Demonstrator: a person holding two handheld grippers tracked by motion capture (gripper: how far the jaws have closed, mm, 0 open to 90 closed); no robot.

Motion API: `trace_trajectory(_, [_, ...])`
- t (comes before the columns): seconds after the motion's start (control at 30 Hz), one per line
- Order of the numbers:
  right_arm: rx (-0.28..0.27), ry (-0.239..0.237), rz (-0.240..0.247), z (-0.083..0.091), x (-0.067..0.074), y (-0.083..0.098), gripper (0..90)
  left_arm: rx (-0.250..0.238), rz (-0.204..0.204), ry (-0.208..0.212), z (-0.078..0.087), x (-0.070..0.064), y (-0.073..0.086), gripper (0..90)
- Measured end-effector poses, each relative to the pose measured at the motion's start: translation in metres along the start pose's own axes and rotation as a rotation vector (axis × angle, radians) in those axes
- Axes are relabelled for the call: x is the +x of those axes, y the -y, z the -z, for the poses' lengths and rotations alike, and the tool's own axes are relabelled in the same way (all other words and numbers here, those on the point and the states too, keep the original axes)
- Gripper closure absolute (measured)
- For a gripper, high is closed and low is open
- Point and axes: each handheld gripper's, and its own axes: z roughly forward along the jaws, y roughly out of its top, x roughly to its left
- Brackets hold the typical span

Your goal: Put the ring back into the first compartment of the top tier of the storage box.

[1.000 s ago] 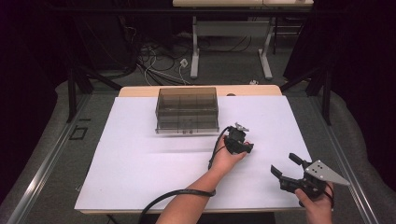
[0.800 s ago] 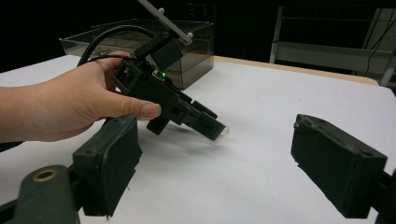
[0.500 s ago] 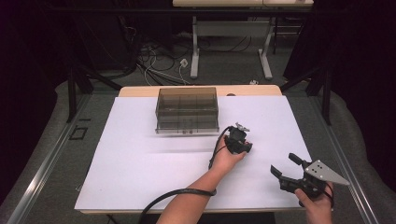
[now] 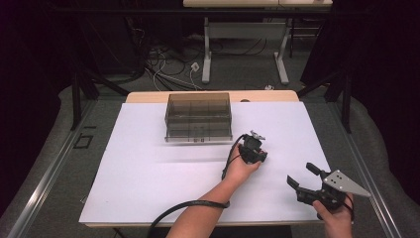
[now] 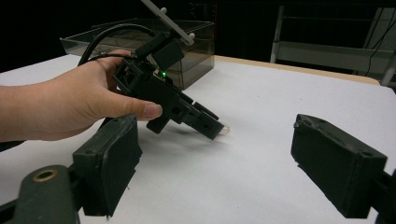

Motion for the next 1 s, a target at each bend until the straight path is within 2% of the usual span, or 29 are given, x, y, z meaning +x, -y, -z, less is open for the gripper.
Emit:
trace_trajectory(0.27, [-0.001, 0.001, 0.002, -0.0001, 0.0, 0.0001, 14.9, -0.017, -0.003, -0.003, -0.001, -0.0005, 0.0007, 68.4])
trace_trajectory(0.73, [-0.001, 0.0, 0.004, -0.0003, -0.0005, 0.0, 14.9, 0.014, -0.013, -0.003, 0.001, 0.0002, -0.0012, 68.5])
trace_trajectory(0.97, [-0.003, -0.002, 0.004, -0.0003, -0.0004, 0.0, 14.9, -0.007, -0.003, -0.001, 0.0005, 0.0003, -0.0007, 68.4])
trace_trajectory(1.0, [-0.001, 0.001, 0.005, -0.0002, -0.0005, 0.0, 14.9, 0.003, -0.005, -0.003, 0.0014, 0.0004, -0.0013, 68.4])
